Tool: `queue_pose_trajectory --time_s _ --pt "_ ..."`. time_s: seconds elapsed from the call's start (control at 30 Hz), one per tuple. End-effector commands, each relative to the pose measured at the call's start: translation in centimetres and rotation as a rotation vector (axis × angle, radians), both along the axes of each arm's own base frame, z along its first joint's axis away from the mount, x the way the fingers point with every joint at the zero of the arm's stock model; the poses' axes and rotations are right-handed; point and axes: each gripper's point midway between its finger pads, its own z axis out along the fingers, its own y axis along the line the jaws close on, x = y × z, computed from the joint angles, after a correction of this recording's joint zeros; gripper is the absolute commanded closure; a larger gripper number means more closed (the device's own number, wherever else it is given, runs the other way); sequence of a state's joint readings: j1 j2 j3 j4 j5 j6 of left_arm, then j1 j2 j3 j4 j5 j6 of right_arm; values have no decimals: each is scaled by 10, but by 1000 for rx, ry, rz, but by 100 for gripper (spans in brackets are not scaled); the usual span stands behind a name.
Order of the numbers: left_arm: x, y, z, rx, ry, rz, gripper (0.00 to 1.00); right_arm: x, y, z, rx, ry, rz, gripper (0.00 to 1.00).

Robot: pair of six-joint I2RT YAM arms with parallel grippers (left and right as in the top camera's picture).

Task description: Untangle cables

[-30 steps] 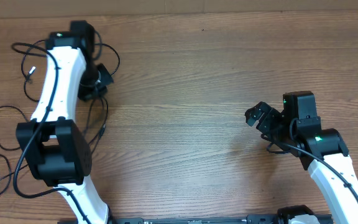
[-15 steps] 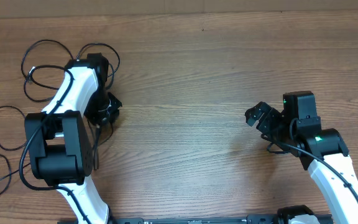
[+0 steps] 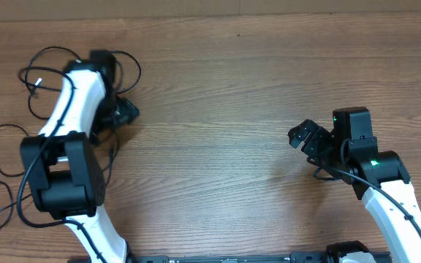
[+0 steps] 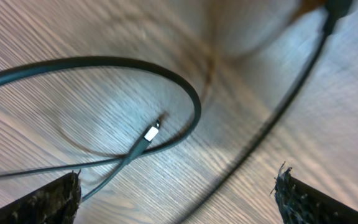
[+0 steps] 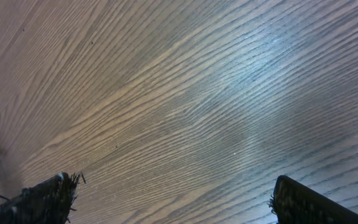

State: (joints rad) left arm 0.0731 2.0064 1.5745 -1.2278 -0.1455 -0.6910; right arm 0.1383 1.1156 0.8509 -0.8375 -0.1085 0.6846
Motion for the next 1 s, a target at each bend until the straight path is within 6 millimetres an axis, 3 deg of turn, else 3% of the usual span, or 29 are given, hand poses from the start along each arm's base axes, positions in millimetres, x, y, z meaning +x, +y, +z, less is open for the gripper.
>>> queue_pose_trajectory --time_s 0.0,0.13,0.4,0.57,0.77,0.97 --pt "29 -3 38 -105 -122 -108 0 5 2 9 6 -27 10 0" --pt "49 -23 61 -236 -211 -219 0 5 2 9 6 -27 10 0" --pt "51 -5 89 -130 -221 -193 0 5 2 9 6 -27 10 0" --pt "43 -6 97 -132 -213 -194 0 5 2 9 6 -27 10 0" --pt "57 2 95 -87 -271 -98 0 5 2 9 6 -27 10 0" --pt "99 20 101 98 -347 -546 0 5 2 9 6 -27 10 0"
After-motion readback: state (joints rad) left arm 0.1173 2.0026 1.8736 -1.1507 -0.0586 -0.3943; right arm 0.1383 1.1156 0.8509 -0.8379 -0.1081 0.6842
